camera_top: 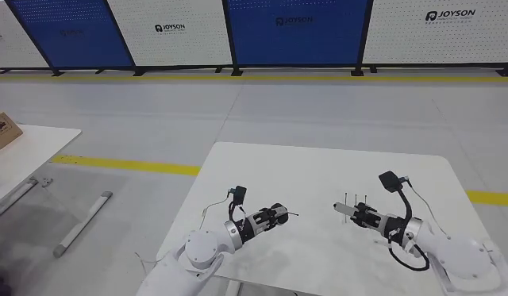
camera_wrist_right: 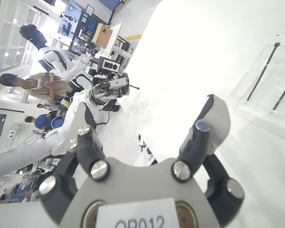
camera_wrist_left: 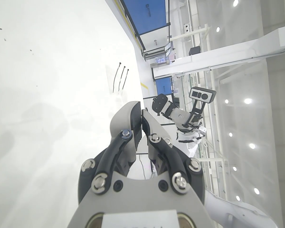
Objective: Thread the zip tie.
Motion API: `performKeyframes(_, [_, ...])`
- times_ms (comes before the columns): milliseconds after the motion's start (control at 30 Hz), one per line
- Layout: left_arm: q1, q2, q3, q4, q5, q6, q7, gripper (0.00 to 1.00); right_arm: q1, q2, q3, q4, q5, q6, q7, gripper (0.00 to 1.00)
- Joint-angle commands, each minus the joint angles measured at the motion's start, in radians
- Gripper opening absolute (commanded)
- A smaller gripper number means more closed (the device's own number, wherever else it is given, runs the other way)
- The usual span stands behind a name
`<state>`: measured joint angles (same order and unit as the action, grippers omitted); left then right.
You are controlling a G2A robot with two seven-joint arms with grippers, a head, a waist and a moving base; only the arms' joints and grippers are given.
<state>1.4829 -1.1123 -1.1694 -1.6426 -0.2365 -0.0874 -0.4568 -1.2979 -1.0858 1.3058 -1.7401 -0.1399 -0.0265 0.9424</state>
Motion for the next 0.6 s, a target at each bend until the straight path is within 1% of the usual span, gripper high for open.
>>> performKeyframes(0, [0.0,0.0,0.0,0.0,0.0,0.0,0.0,0.0,0.0,0.0,0.0,0.0,0.0,0.0,0.0,1.0])
performKeyframes(433, [0.0,0.0,0.0,0.0,0.0,0.0,0.0,0.0,0.0,0.0,0.0,0.0,0.0,0.0,0.0,1.0])
performKeyframes(500, [0.0,0.0,0.0,0.0,0.0,0.0,0.0,0.0,-0.006,0.001,-0.001,-0.013,-0.021,0.003,-0.022,1.0])
performKeyframes(567, [0.0,0.0,0.0,0.0,0.0,0.0,0.0,0.0,-0.007,0.006,0.002,-0.033,-0.068,0.007,-0.003,1.0])
